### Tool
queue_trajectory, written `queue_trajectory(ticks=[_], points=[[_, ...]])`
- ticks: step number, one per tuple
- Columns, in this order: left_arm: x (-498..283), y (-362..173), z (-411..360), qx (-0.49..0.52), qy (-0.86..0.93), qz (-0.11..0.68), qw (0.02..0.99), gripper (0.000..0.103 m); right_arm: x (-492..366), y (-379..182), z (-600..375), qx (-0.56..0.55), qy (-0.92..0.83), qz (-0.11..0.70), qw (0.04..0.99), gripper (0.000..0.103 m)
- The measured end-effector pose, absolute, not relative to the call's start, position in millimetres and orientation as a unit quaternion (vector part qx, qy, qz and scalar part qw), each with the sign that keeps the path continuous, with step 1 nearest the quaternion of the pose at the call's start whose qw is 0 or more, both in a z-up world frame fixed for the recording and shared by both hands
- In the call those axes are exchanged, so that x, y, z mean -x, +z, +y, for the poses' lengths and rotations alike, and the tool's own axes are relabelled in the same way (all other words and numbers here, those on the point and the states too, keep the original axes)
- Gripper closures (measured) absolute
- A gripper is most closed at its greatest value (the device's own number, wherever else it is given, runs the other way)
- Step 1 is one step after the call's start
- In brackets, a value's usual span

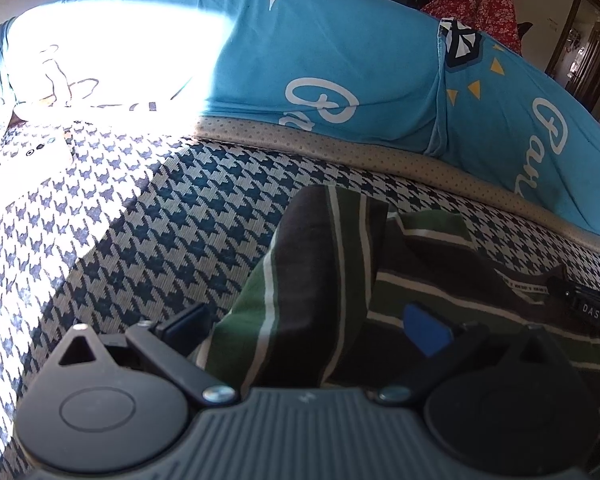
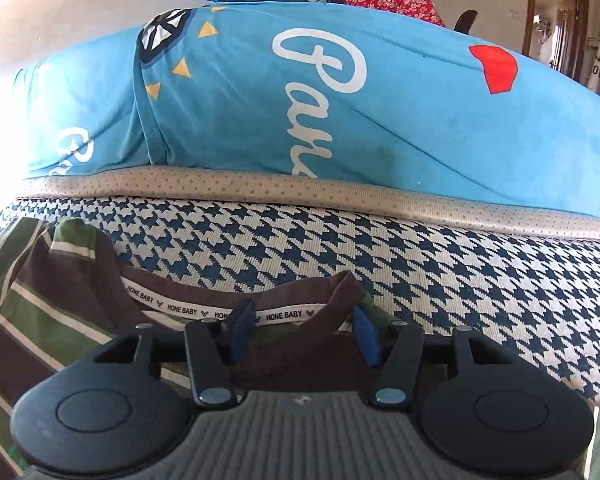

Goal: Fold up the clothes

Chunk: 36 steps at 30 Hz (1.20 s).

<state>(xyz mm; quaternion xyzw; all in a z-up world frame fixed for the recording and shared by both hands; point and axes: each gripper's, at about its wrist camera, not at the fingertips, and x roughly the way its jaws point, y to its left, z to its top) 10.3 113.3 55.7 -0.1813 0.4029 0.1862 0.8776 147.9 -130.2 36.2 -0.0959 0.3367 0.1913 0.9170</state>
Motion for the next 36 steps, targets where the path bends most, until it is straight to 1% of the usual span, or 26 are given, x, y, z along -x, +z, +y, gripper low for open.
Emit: queue_trajectory(ticks=[1,2,6,8,11,18,22,24,26,28,31,34,36], points=[[-10.7,55.3,113.3,0.182,0.187,0.403,0.877,0.000,-149.8,37.5,-131.7,0.091,0.189,0.338,0.917,0.072],[-11.3,54.9,113.3,0.181,0.188,0.404,0.877,0.000,-151.6,38.4,-133.6,0.086,0.190,0.339,0.918,0.077],[-12.5,52.5,112.5,0.176,0.190,0.408,0.876,0.000,-153.1,38.2,-134.0,0.083,0.187,0.331,0.921,0.083],[-12.6,51.9,113.1,0.177,0.191,0.408,0.875,0.000,-153.8,38.8,-132.0,0.083,0.182,0.324,0.924,0.090],[-12.3,51.0,114.7,0.180,0.193,0.410,0.873,0.000,-157.0,39.7,-127.6,0.079,0.174,0.313,0.930,0.092],[-13.7,52.0,117.9,0.186,0.196,0.406,0.873,0.000,-165.1,49.2,-115.8,0.057,0.157,0.268,0.949,0.093],[-13.6,52.4,118.4,0.191,0.196,0.405,0.872,0.000,-173.3,39.3,-111.7,0.062,0.128,0.290,0.946,0.092],[-13.3,53.2,119.0,0.193,0.196,0.403,0.873,0.000,-171.3,42.2,-110.1,0.068,0.123,0.280,0.950,0.085],[-13.2,53.3,119.7,0.194,0.197,0.402,0.873,0.000,-165.7,54.3,-110.6,0.049,0.122,0.252,0.959,0.072],[-13.2,53.0,120.5,0.197,0.198,0.403,0.872,0.000,-161.1,65.8,-107.3,0.030,0.158,0.239,0.958,0.067],[-13.2,52.9,121.0,0.200,0.199,0.403,0.871,0.000,-156.6,71.6,-92.0,0.008,0.246,0.255,0.935,0.066],[-13.1,53.7,121.6,0.202,0.199,0.402,0.871,0.000,-152.5,63.8,-74.4,-0.002,0.307,0.281,0.909,0.064],[-13.1,53.8,122.2,0.203,0.198,0.402,0.871,0.000,-149.8,56.5,-63.5,-0.002,0.326,0.292,0.899,0.061]])
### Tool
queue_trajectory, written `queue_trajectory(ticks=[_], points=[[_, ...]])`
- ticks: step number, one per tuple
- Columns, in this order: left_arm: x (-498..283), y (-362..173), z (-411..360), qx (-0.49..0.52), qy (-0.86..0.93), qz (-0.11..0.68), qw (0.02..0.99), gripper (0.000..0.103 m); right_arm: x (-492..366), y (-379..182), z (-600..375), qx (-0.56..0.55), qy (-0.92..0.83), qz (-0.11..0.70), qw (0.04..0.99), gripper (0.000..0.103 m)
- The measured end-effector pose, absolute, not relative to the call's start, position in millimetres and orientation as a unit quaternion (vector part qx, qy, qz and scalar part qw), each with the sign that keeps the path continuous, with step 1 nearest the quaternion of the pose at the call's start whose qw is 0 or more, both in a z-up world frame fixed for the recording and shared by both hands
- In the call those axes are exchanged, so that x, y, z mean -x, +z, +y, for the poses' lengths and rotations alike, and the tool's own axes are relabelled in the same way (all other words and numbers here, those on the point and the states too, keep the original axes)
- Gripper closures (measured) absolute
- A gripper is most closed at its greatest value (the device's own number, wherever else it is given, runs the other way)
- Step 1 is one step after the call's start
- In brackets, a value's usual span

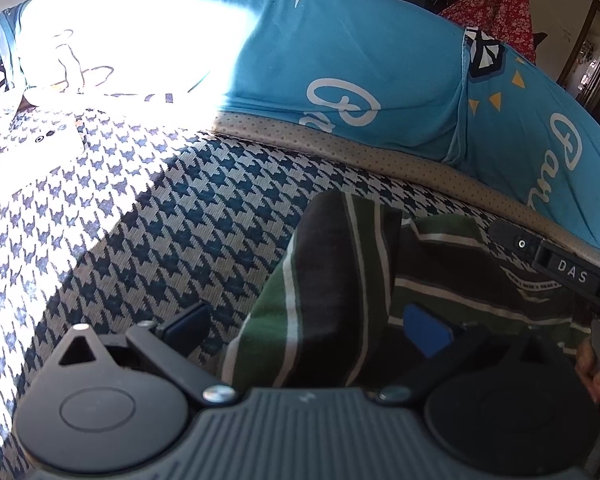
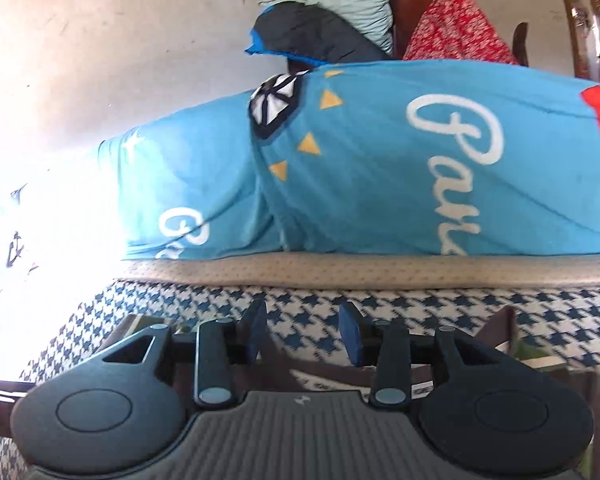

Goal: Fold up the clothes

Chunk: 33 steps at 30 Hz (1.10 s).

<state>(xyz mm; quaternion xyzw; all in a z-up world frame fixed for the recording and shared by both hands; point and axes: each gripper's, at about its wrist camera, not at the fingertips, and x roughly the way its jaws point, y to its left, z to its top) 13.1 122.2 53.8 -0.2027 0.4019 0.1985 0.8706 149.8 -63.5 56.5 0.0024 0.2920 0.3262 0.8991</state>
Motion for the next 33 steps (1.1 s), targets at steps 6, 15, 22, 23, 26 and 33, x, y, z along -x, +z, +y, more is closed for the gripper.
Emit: queue_trajectory(ticks=[6,15,22,23,26,33], points=[[-14.4,52.1,125.2,0.208,0.202,0.404,0.868,0.000,-146.9,44.4,-43.1,-0.004,0.354,0.305,0.884,0.050],[-16.1,49.6,129.4,0.209,0.210,0.406,0.864,0.000,-135.7,27.3,-14.0,0.067,0.350,0.296,0.886,0.085],[-15.8,48.8,137.9,0.216,0.227,0.405,0.859,0.000,-129.8,39.2,-4.9,0.068,0.319,0.223,0.919,0.098],[-15.7,49.0,138.7,0.218,0.229,0.405,0.858,0.000,-129.4,39.9,-1.9,0.070,0.313,0.212,0.923,0.098],[-16.1,49.7,139.5,0.219,0.229,0.406,0.857,0.000,-133.6,32.3,9.8,0.093,0.305,0.237,0.918,0.086],[-15.0,51.7,139.5,0.213,0.230,0.407,0.858,0.000,-122.5,51.2,-6.1,0.053,0.308,0.240,0.919,0.043]])
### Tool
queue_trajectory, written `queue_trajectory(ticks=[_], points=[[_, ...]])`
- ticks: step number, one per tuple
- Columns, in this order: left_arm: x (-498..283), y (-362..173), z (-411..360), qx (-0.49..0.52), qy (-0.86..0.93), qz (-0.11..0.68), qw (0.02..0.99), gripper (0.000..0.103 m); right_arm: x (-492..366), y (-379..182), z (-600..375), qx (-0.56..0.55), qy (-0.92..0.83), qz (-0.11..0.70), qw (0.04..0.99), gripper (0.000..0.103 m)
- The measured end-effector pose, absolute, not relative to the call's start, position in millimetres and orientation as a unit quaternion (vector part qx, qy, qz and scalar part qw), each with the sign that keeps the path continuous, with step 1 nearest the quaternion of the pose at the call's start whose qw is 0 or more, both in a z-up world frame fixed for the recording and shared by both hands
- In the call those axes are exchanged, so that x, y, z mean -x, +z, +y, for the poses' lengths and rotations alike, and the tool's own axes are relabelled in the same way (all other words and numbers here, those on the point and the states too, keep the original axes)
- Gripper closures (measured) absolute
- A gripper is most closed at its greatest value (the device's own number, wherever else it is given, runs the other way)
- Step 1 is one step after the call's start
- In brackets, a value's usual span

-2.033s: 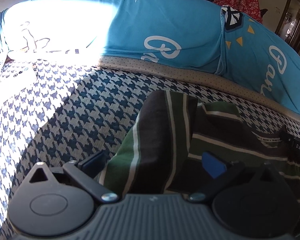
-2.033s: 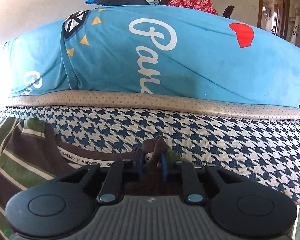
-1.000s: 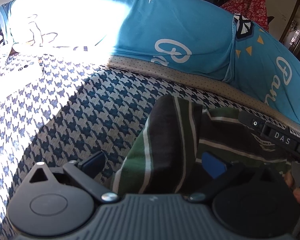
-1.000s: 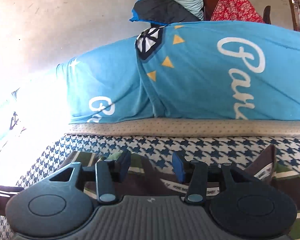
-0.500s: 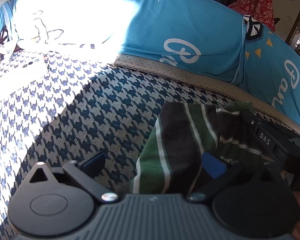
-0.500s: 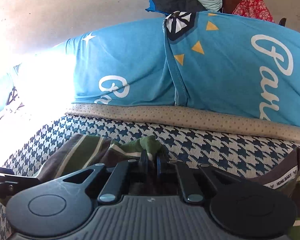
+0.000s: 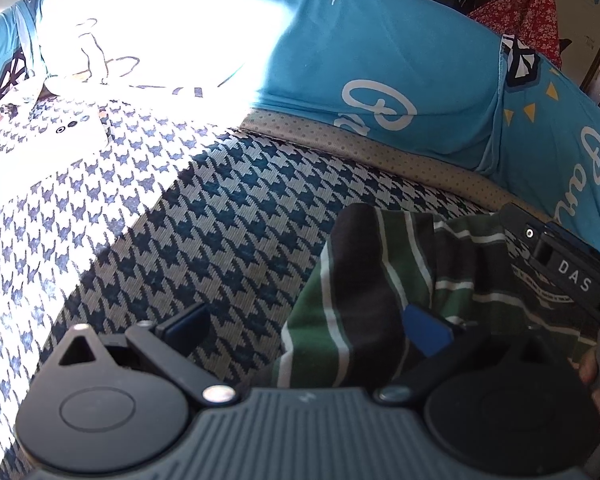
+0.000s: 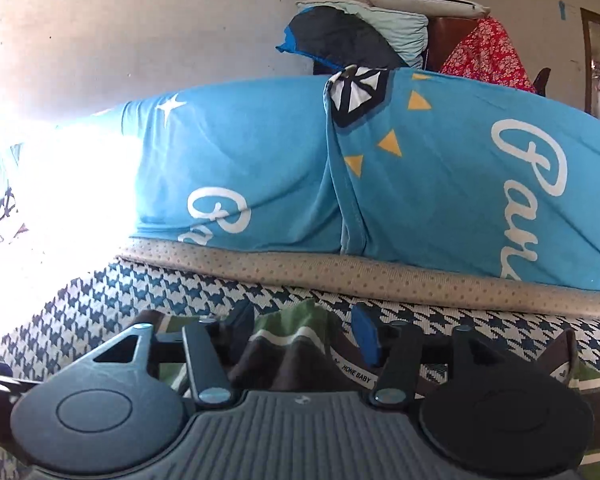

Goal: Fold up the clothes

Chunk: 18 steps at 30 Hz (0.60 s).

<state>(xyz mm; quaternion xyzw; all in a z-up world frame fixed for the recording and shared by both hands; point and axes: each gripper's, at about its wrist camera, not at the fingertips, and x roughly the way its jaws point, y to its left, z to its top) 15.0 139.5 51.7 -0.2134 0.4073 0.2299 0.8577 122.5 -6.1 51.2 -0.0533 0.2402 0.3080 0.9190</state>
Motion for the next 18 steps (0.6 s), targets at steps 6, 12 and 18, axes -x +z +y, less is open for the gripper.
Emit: queue_trajectory(ticks=[6,12,18], points=[[-11.4,55.8,137.8,0.211,0.229,0.404,0.860,0.000,-114.2,69.4,-51.4,0.022,0.264,0.252,0.931,0.043],[-11.3,57.8,133.1,0.197,0.226,0.404,0.864,0.000,-115.5,74.5,-112.6,-0.027,0.195,0.287,0.937,0.043],[-12.7,54.3,128.4,0.183,0.228,0.411,0.863,0.000,-106.6,80.6,-166.6,-0.057,0.121,0.313,0.940,0.043]])
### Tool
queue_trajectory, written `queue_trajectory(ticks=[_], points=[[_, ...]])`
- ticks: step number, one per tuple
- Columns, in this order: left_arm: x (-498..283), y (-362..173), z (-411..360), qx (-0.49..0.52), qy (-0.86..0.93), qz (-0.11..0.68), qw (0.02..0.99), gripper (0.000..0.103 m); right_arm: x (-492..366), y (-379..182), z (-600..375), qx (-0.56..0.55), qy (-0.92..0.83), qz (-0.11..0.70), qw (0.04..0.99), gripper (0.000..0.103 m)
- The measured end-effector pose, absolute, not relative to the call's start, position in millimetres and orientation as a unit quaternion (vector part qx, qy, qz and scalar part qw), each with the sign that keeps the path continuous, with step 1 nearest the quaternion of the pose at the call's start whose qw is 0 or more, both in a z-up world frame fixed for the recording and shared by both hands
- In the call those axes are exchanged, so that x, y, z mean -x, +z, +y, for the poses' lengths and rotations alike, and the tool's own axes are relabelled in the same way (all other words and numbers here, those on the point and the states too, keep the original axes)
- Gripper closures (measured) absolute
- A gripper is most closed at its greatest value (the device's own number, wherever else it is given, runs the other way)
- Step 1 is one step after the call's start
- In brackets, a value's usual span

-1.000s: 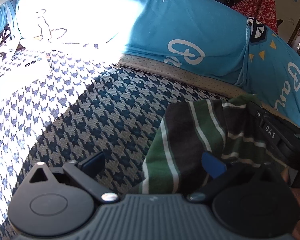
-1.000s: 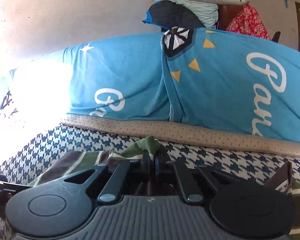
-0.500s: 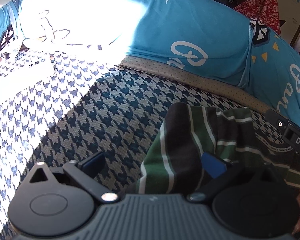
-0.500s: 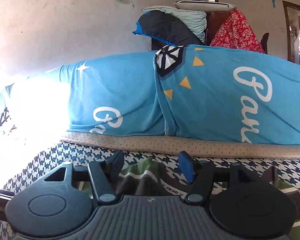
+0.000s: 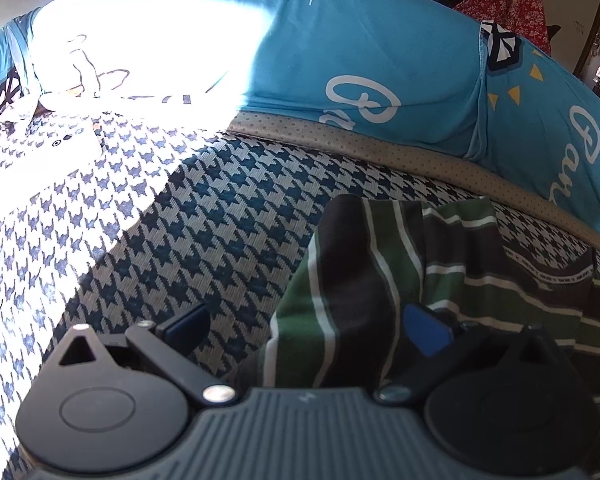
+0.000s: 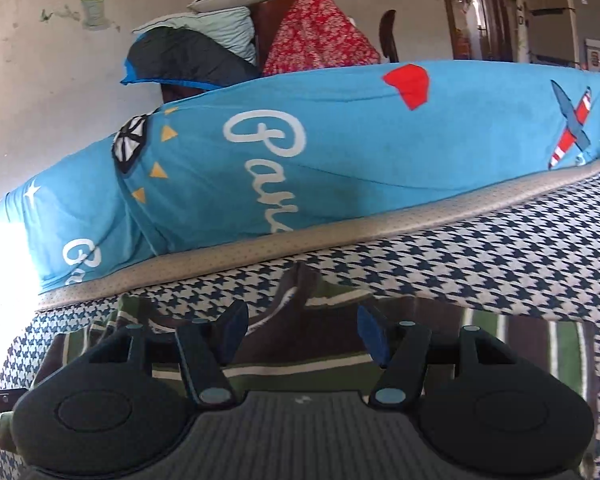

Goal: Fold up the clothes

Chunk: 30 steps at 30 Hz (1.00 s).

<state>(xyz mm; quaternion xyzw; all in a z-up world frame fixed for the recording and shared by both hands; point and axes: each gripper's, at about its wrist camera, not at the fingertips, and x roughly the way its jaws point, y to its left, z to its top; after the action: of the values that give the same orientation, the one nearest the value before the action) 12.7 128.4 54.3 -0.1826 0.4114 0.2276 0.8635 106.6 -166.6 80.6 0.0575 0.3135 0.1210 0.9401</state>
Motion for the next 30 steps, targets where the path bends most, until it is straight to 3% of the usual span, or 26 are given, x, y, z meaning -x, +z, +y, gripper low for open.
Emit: queue_trajectory(ticks=[7,16,30], points=[[-12.1,52.5,123.5,0.172,0.233,0.417,0.862,0.000,-92.8,82.4,-237.5,-0.080,0.047,0.333,0.939,0.035],[-13.2,50.3,114.7,0.158,0.231,0.419,0.864,0.000,-92.1,66.5,-305.2,-0.085,-0.014,0.361,0.929,0.034],[-15.5,41.3,115.8,0.154,0.245,0.430,0.855,0.000,-100.9,41.7,-313.6,-0.081,-0.010,0.386,0.919,0.030]])
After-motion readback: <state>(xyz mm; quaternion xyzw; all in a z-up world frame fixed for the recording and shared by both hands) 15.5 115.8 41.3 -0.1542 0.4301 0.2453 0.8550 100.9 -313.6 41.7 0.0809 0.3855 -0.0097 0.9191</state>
